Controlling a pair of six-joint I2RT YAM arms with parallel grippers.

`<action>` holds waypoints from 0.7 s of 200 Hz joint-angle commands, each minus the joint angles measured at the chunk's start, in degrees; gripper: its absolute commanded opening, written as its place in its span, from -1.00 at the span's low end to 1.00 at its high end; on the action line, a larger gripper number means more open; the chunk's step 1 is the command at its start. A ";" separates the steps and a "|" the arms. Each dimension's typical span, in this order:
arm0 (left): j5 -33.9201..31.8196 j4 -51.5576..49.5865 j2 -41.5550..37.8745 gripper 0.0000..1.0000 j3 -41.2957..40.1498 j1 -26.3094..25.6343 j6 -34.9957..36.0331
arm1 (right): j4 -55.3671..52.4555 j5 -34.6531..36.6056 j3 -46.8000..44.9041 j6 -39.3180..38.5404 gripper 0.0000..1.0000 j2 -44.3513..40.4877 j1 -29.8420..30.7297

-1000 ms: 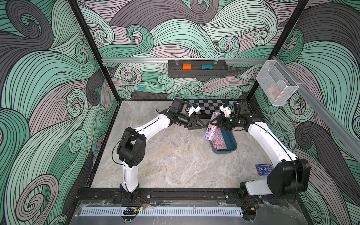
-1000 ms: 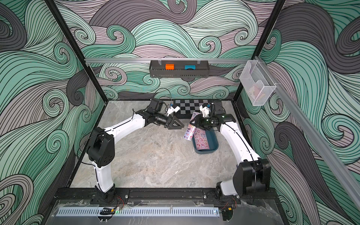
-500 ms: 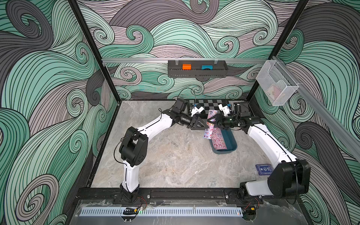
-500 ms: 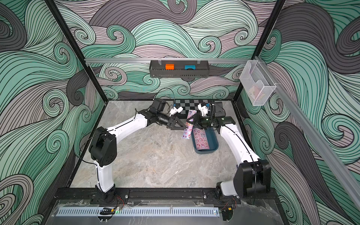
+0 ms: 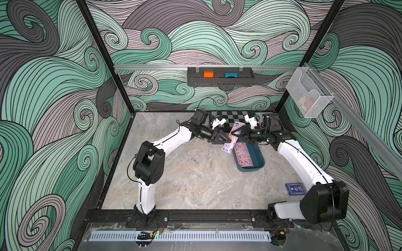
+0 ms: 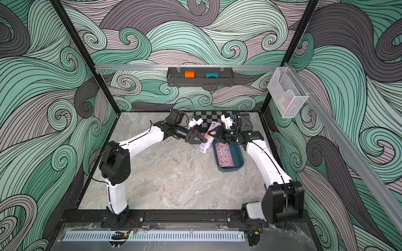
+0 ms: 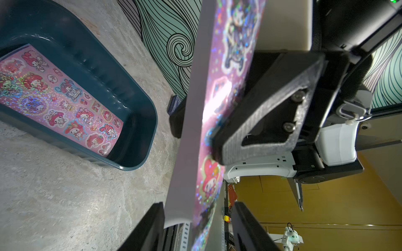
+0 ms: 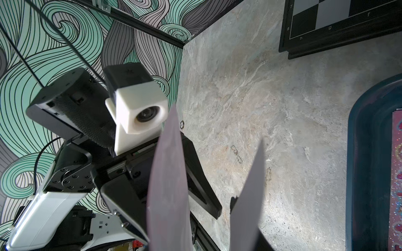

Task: Take the stickers out of the storage box
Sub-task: Pick up the sticker from the storage box.

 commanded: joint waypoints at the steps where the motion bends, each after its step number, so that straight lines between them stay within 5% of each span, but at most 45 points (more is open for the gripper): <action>1: 1.73 0.50 -0.19 -0.05 0.71 0.57 -0.05 | 1.22 -0.90 -0.88 0.46 -0.25 0.00 0.07; 35: 3.99 4.79 -0.69 -0.22 -0.42 0.48 -2.88 | 2.76 -0.74 -1.58 1.57 -0.26 0.46 0.33; 140: 5.68 2.56 1.23 -0.12 1.07 0.20 -1.85 | 4.60 -1.20 -1.45 2.71 -0.27 0.45 1.04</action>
